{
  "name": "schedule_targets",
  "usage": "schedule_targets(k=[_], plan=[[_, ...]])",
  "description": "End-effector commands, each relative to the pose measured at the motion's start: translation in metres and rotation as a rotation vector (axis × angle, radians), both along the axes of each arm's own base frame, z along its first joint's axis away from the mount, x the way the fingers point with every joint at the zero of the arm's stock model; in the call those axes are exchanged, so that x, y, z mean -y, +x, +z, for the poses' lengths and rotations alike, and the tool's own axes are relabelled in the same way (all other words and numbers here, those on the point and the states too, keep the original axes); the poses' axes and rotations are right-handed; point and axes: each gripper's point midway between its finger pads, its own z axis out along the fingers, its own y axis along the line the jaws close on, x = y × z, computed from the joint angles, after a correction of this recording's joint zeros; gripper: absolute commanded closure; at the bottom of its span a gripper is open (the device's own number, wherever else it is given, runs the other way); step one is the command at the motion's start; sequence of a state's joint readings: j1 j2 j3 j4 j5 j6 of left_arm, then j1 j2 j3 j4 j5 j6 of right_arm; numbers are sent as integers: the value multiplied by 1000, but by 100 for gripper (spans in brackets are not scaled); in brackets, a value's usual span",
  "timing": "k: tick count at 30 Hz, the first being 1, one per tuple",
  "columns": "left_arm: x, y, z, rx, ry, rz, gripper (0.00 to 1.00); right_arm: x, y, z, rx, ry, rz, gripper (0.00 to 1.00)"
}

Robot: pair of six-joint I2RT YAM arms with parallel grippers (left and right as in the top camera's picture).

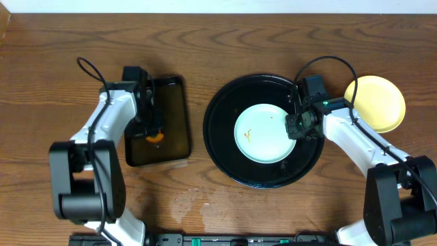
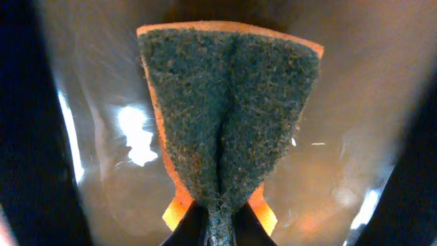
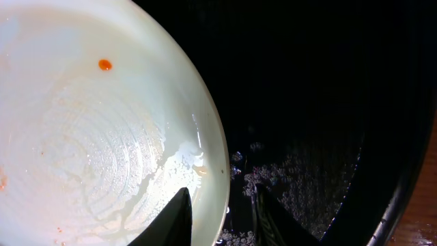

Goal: Clean dirty plates on tray and stack at the side
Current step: 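Dip the sponge in the small tray water with the left gripper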

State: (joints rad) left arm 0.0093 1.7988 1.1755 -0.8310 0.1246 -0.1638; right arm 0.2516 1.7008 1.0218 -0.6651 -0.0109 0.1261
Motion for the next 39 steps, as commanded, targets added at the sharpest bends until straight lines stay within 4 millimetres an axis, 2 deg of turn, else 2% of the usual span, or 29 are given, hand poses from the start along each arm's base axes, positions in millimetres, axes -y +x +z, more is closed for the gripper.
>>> schedule_targets(k=[1, 7, 8, 9, 11, 17, 27, 31, 32, 33, 34, 39], plan=[[2, 19, 40, 126, -4, 12, 93, 0, 4, 1, 3, 6, -18, 73], [3, 16, 44, 129, -4, 9, 92, 0, 4, 1, 3, 5, -18, 72], [3, 16, 43, 129, -4, 9, 89, 0, 4, 1, 3, 6, -18, 72], [3, 16, 41, 130, -4, 9, 78, 0, 3, 1, 3, 6, -18, 72], [3, 18, 39, 141, -3, 9, 64, 0, 3, 1, 3, 6, -18, 72], [-5, 25, 25, 143, 40, 14, 58, 0, 4, 1, 3, 6, -18, 70], [-8, 36, -24, 83, 56, 21, 59, 0, 2, 1, -3, 7, -29, 68], [-7, 40, -34, 84, 52, 21, 59, 0, 2, 1, -3, 7, -29, 68], [-7, 41, -35, 85, 52, 20, 64, 0, 2, 1, -3, 7, -29, 68], [-7, 41, -35, 87, 52, 20, 74, 0, 2, 1, -3, 7, -29, 68], [-7, 41, -35, 87, 52, 20, 92, 0, 2, 1, -3, 7, -29, 68], [-7, 40, -22, 88, 53, 21, 93, 1, -1, 0, -19, 6, -41, 67]])
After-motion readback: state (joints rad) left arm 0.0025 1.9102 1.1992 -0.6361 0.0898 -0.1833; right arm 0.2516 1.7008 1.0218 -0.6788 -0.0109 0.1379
